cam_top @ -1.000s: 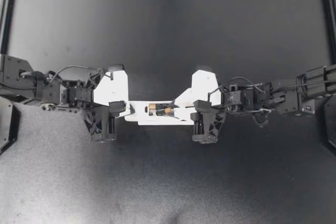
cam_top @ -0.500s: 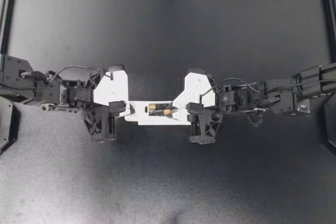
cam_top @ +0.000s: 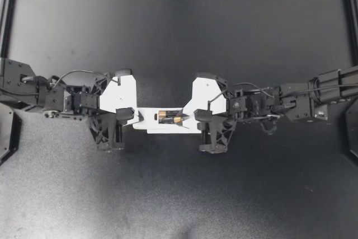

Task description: Place the battery into the slot of the remote controller.

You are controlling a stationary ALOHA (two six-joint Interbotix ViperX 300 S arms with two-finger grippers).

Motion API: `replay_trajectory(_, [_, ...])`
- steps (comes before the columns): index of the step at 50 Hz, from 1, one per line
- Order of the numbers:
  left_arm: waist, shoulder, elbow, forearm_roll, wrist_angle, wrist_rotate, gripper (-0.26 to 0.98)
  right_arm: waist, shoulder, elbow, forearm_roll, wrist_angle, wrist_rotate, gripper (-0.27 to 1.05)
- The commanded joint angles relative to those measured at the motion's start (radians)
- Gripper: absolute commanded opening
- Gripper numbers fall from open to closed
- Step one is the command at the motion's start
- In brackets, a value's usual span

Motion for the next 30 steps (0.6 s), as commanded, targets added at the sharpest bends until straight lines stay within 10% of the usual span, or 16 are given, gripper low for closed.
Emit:
replay_trajectory(1, [0.005, -0.011, -0.008, -0.002, -0.006, 0.000, -0.16, 0.000, -0.035, -0.020, -0.002, 0.000, 0.006, 0.42])
replay_trajectory(15, [0.003, -0.011, -0.008, -0.003, -0.008, 0.000, -0.16, -0.002, -0.129, 0.025, 0.083, -0.058, 0.140, 0.42])
replay_trajectory(30, [0.003, -0.011, -0.008, -0.011, -0.006, -0.002, -0.16, -0.002, -0.164, 0.121, 0.199, -0.207, 0.707, 0.37])
